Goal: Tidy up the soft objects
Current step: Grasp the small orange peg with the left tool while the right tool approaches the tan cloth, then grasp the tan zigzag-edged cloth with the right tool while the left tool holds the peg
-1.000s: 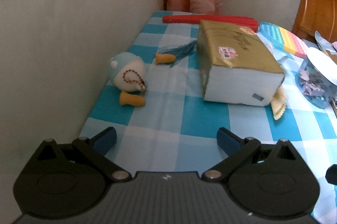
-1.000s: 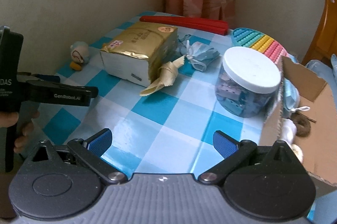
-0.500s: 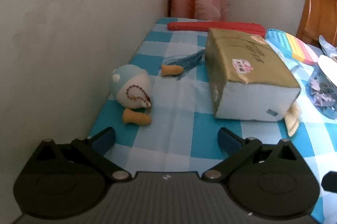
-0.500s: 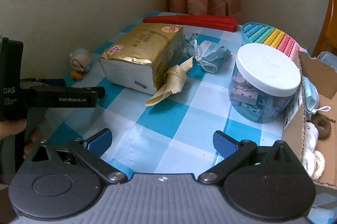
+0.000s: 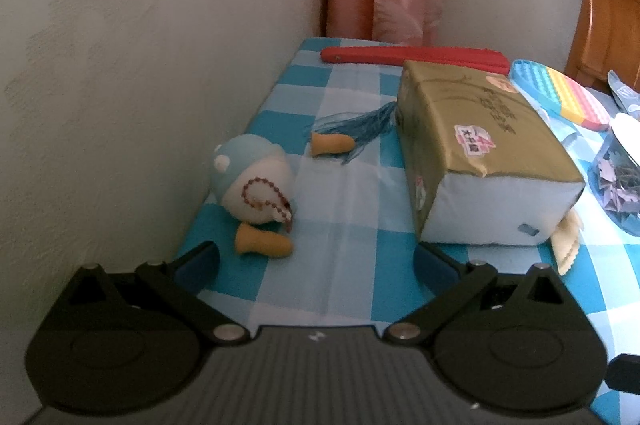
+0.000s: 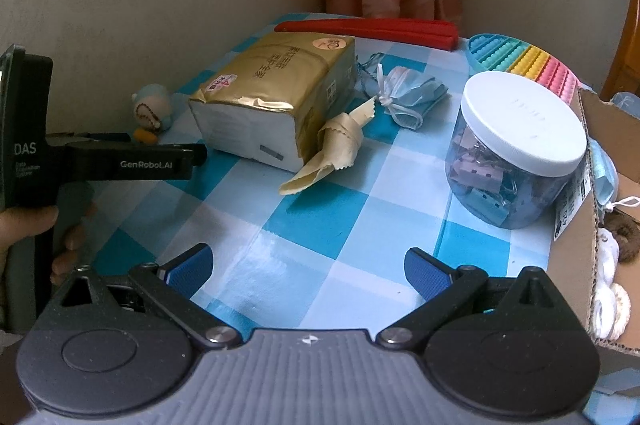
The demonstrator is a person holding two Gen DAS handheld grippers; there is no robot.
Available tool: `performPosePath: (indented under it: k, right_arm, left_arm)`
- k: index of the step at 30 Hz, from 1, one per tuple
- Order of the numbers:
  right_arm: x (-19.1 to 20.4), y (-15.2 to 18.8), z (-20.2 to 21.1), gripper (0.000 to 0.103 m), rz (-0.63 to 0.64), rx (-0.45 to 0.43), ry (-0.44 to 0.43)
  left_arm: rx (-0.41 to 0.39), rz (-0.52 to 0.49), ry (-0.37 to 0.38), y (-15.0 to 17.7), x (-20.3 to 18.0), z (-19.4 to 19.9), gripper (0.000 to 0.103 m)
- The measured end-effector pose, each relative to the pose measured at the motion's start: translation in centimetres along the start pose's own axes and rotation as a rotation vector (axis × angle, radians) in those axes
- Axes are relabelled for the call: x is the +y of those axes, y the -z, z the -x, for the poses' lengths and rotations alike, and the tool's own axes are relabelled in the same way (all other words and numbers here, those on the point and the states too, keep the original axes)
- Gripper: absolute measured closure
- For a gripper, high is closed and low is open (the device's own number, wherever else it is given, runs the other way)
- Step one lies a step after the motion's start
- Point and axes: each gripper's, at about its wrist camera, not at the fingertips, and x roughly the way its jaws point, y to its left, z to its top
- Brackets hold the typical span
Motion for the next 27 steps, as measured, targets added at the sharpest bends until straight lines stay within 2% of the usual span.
performPosePath:
  k: [2,5,7,10,12,15,17,24,27]
  right_arm:
    - [0.0,0.0,0.0,0.000,0.000,-0.001,-0.003]
    - [0.1,0.0,0.2,0.000,0.002,-0.005,-0.009]
    - [0.2,0.0,0.2,0.000,0.003,-0.006,-0.012]
    - [0.2,0.1,0.2,0.000,0.003,-0.003,-0.019]
    - [0.3,0.2,0.2,0.000,0.004,-0.003,-0.023]
    - [0.4,0.1,0.2,0.000,0.007,-0.002,-0.027]
    - [0.4,0.1,0.2,0.000,0.008,-0.004,-0.030]
    - [0.3,0.1,0.3,0.000,0.002,-0.009,-0.029]
    - [0.2,0.1,0.4,0.000,-0.001,-0.013,-0.021]
  left_arm:
    - [-0.004,-0.002,-0.015,0.1,-0.1,0.2,0.004]
    - [-0.032,-0.031,-0.078,0.3,-0.4,0.9,0.011]
    - [-0.048,-0.037,-0.106,0.2,-0.5,0.9,0.026]
    - [-0.053,-0.004,-0.098,0.0,0.0,0.7,0.040]
    - [-0.056,0.015,-0.100,-0.1,0.2,0.5,0.042]
    - [-0.062,0.028,-0.085,0.0,0.4,0.4,0.057]
    - [-0.060,0.034,-0.080,0.0,0.4,0.4,0.059]
    - [-0.056,0.042,-0.104,0.0,0.6,0.4,0.077]
    - [-0.050,0.056,-0.093,0.0,0.8,0.5,0.078]
